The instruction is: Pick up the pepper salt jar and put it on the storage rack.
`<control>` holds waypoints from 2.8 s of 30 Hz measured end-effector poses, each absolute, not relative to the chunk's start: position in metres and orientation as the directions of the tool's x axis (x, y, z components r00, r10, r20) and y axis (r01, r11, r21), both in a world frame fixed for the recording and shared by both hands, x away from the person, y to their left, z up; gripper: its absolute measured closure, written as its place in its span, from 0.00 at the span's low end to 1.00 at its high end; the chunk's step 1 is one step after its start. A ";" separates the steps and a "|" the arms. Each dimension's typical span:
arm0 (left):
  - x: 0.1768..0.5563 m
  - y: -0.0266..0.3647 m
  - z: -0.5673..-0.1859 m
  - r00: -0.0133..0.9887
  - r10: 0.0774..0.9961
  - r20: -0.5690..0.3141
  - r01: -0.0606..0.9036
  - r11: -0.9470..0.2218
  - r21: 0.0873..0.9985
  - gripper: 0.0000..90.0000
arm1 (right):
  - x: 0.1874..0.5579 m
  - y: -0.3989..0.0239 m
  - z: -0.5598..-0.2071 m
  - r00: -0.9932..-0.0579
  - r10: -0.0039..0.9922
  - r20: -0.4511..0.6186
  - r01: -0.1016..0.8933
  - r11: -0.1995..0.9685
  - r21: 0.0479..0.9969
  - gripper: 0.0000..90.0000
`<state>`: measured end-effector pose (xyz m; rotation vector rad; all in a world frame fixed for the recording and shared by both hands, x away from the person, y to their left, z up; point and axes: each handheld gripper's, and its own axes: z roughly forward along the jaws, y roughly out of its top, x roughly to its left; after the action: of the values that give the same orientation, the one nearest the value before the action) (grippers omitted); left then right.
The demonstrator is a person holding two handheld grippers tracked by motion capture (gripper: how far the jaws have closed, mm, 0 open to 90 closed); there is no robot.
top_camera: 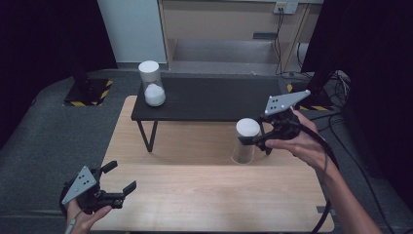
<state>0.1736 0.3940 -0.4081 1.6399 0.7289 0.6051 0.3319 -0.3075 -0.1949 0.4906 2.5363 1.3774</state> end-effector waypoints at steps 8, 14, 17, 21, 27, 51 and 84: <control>0.174 0.394 -0.408 0.672 0.741 -0.005 0.139 -0.119 0.983 0.01 | 0.346 -0.309 -0.163 -0.909 0.416 -0.027 0.198 0.488 0.850 0.38; 0.174 0.394 -0.408 0.671 0.741 -0.006 0.140 -0.118 0.983 0.01 | 0.358 -0.307 -0.147 -0.891 0.454 -0.025 0.220 0.480 0.849 0.38; 0.174 0.395 -0.409 0.668 0.744 -0.011 0.143 -0.114 0.983 0.01 | 0.367 -0.305 -0.144 -0.876 0.483 -0.017 0.242 0.468 0.850 0.38; 0.175 0.394 -0.409 0.667 0.745 -0.005 0.145 -0.123 0.982 0.01 | 0.380 -0.298 -0.139 -0.852 0.523 -0.022 0.266 0.467 0.843 0.38; 0.175 0.391 -0.407 0.675 0.738 0.018 0.141 -0.152 0.978 0.01 | 0.399 -0.289 -0.133 -0.807 0.590 -0.031 0.301 0.455 0.838 0.38; 0.174 0.395 -0.408 0.670 0.742 0.001 0.145 -0.132 0.981 0.01 | 0.438 -0.284 -0.152 -0.657 0.754 -0.003 0.413 0.362 0.836 0.38; 0.174 0.393 -0.407 0.684 0.729 0.004 0.136 -0.134 0.982 0.01 | 0.334 -0.349 -0.195 -0.758 0.652 -0.021 0.062 0.105 0.993 0.03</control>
<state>0.1735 0.3932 -0.4067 1.6546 0.7129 0.5934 0.3345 -0.3492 -0.1952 0.6944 1.9286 1.6963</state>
